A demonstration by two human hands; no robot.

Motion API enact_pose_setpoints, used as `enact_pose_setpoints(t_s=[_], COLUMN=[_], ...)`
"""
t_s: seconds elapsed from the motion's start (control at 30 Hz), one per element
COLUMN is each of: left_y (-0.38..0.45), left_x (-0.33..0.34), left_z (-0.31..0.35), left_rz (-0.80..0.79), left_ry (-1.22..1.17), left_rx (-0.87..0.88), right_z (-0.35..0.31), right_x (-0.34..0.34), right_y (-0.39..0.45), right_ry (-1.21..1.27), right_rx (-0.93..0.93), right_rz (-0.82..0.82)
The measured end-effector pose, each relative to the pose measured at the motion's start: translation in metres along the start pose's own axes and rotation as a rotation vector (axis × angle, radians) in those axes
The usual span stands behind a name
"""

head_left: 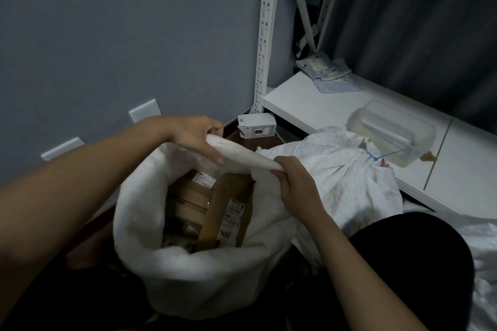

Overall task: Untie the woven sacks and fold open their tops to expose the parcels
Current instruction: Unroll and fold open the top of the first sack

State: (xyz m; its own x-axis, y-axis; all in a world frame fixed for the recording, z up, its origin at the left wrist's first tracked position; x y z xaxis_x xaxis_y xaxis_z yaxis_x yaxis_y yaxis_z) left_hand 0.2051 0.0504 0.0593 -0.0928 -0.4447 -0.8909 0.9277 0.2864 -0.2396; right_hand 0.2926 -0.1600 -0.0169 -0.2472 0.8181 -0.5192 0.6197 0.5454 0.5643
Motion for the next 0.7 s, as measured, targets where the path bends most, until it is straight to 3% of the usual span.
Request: enact_pose_setpoints(t_s=[0.1, 0.2, 0.27, 0.33, 0.4, 0.47, 0.53, 0.57, 0.63, 0.67, 0.7], left_y=[-0.007, -0.008, -0.008, -0.006, -0.007, -0.009, -0.005, 0.002, 0.002, 0.000, 0.005], left_x=[0.004, 0.009, 0.012, 0.022, 0.023, 0.023, 0.032, 0.042, 0.068, 0.067, 0.067], left_z=[0.000, -0.002, -0.001, 0.006, 0.005, 0.000, -0.004, -0.010, -0.027, -0.030, -0.035], left_rz=[-0.041, 0.008, 0.077, 0.121, 0.123, 0.083, -0.018, -0.042, -0.030, -0.003, 0.014], left_ry=[-0.031, -0.068, -0.135, -0.243, -0.360, -0.471, -0.549, -0.528, -0.166, 0.025, 0.062], left_rx=[-0.010, 0.016, 0.059, 0.128, 0.098, 0.001, -0.103, -0.182, -0.392, -0.469, -0.421], right_z=[-0.001, 0.008, 0.013, 0.013, 0.006, -0.014, -0.023, -0.025, -0.015, -0.007, 0.001], right_x=[-0.001, 0.005, 0.009, 0.008, 0.005, 0.008, 0.026, 0.035, 0.049, 0.054, 0.057], right_y=[0.005, 0.003, -0.003, 0.000, 0.010, 0.016, 0.011, 0.008, 0.007, 0.006, 0.003], right_ry=[0.142, 0.399, 0.374, 0.070, -0.107, -0.030, 0.100, 0.160, 0.289, 0.369, 0.440], right_rx=[0.146, 0.597, 0.875, 0.725, 0.396, 0.194, 0.201, 0.268, 0.502, 0.729, 0.977], right_rz=[-0.043, -0.244, -0.418, -0.565, -0.498, -0.433, -0.430, -0.413, -0.384, -0.411, -0.446])
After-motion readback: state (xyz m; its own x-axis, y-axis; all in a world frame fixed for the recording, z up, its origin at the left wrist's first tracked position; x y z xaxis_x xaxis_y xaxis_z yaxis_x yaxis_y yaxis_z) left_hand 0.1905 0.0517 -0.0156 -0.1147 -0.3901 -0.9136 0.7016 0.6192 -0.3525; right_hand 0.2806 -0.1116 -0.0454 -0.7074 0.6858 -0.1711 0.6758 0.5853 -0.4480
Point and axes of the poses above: each hand's wrist, its own y-axis towards the middle knuckle, its own x-axis out of the palm, z = x × y, the point moved 5 cm from there along y, towards the middle knuckle, and after that the axes turned 13 degrees about z, right-handed, at the moved point
